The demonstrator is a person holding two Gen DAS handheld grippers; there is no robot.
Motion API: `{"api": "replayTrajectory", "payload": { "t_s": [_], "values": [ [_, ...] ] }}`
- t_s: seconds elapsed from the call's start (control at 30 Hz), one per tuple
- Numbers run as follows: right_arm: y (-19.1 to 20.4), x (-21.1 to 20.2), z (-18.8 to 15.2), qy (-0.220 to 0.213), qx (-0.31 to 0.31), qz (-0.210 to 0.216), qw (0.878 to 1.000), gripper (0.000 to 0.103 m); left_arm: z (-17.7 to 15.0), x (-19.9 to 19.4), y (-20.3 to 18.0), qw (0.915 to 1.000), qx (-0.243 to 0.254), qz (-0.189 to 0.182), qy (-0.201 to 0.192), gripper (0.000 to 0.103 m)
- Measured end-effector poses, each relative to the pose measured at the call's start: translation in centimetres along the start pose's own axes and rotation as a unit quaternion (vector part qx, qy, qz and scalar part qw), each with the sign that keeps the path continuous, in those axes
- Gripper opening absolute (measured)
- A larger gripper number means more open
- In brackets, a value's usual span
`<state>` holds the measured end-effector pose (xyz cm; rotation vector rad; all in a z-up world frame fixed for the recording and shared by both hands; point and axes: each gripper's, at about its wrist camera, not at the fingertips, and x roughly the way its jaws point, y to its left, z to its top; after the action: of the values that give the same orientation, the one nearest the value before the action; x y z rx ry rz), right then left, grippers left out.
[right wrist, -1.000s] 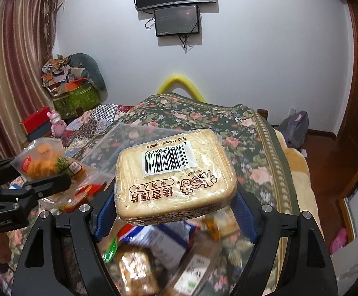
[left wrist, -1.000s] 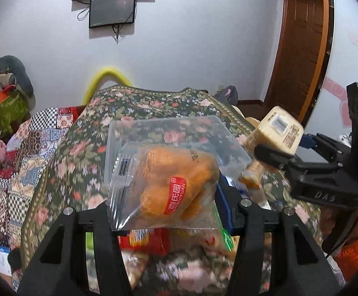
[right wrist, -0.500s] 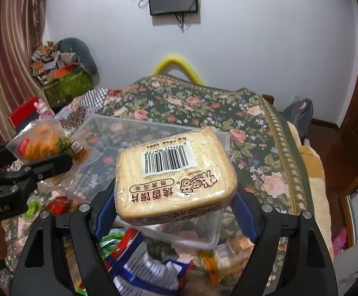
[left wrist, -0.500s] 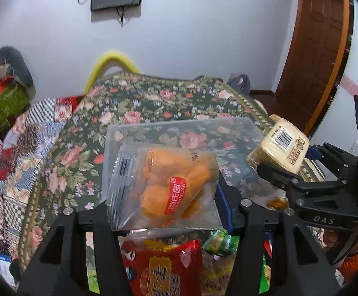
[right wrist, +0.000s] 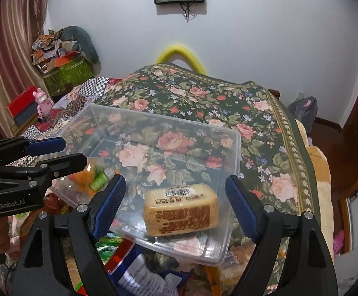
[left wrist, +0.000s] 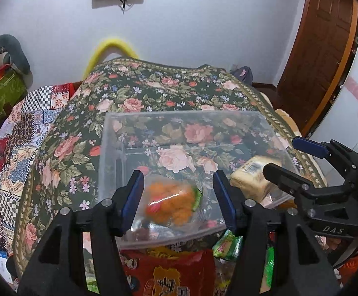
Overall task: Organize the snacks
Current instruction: 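Carry both held snacks over the clear box and open both tools to drop them, then grasp the green jelly cup with the left tool while the right tool grasps the blue-and-white bag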
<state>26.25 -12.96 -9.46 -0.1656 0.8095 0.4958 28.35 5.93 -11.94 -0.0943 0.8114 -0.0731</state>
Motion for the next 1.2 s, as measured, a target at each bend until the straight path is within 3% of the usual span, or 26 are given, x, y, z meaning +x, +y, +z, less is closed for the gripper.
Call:
{"api": "replayTrajectory", "payload": {
  "t_s": [0.23,0.37,0.73,1.0,1.2],
  "values": [
    [-0.1,-3.2,0.1,-0.027,-0.001,0.01,1.0,0.081,-0.1,-4.8,1.2,0.9992,0.003,0.005,-0.038,0.063],
    [0.1,-4.7,-0.6,-0.031,-0.003,0.013,0.999,0.081,-1.0,-6.6,2.6,0.9991,-0.001,0.016,-0.04,0.065],
    [0.4,-5.0,-5.3,0.01,0.002,0.024,1.0,0.081,-7.1,-6.4,7.2,0.9986,-0.038,0.031,0.018,0.065],
    [0.8,-4.9,-8.9,0.05,0.004,0.034,0.998,0.082,-11.5,-6.7,8.1,0.9977,-0.044,0.028,0.044,0.068],
    [1.4,-3.0,-9.6,0.073,0.004,0.04,0.997,0.082,-13.7,-6.2,8.6,0.9961,-0.049,0.032,0.066,0.069]
  ]
}}
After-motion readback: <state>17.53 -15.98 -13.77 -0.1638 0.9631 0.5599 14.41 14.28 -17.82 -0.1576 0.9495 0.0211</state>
